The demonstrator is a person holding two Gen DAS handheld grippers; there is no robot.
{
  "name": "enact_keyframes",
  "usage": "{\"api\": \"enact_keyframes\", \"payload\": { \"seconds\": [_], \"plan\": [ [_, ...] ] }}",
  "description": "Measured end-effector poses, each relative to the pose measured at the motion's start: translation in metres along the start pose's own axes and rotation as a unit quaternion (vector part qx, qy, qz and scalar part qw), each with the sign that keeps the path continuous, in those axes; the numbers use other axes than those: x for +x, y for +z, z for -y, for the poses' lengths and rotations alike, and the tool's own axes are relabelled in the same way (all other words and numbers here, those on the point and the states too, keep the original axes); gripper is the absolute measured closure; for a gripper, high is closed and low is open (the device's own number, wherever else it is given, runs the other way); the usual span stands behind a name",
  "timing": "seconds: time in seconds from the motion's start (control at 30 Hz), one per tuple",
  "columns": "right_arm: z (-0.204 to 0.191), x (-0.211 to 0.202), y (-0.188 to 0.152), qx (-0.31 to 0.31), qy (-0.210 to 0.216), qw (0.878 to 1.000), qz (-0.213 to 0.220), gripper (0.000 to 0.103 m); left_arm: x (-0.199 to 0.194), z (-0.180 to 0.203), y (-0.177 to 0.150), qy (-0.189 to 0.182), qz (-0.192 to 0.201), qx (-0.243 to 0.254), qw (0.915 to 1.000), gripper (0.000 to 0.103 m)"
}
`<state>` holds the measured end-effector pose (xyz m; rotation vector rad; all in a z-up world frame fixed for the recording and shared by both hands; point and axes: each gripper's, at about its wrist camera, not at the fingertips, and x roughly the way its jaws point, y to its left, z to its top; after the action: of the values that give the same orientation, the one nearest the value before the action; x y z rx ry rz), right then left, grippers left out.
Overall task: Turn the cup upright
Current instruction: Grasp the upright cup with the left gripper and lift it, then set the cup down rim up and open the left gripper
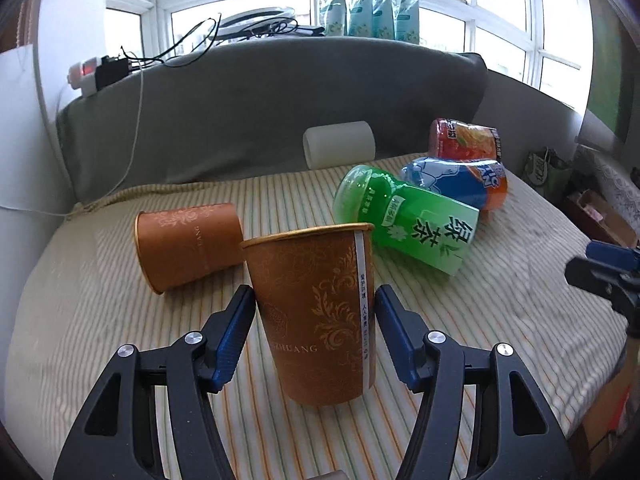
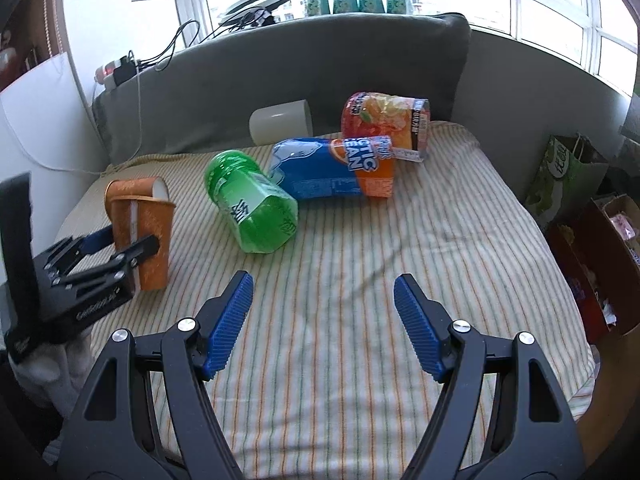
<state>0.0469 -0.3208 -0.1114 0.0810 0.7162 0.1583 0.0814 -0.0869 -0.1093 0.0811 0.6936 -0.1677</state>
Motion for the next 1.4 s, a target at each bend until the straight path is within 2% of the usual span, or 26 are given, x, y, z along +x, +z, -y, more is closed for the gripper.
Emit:
{"api": "enact_keyframes", "payload": {
  "seconds": [0.43, 0.6, 0.97, 1.0, 1.1, 1.4],
  "plan": [
    [-0.012, -0.006, -0.003, -0.011, 0.009, 1.0, 0.005, 0.027, -0.025, -0.002, -0.018, -0.008, 0.004, -0.016, 0.9998, 0.042],
    [-0.016, -0.008, -0.005, -0.013, 0.012, 1.0, 0.005, 0.027, -0.031, -0.002, -0.023, -0.023, 0.002, -0.02, 0.9995, 0.042],
    [-0.022, -0.013, -0.007, -0.019, 0.013, 1.0, 0.009, 0.027, -0.038, 0.014, -0.034, -0.045, 0.001, 0.01, 0.9989, 0.04],
    [-0.023, -0.014, -0.008, -0.019, 0.013, 1.0, 0.01, 0.027, -0.038, 0.015, -0.035, -0.044, 0.001, 0.011, 0.999, 0.04],
    [-0.023, -0.016, -0.008, -0.02, 0.012, 1.0, 0.011, 0.027, -0.04, 0.016, -0.037, -0.046, 0.002, 0.011, 0.9989, 0.026],
    [-0.025, -0.022, -0.011, -0.022, 0.02, 0.999, 0.017, 0.027, -0.054, 0.015, -0.039, -0.055, 0.0, 0.005, 0.9985, 0.024]
  ]
}}
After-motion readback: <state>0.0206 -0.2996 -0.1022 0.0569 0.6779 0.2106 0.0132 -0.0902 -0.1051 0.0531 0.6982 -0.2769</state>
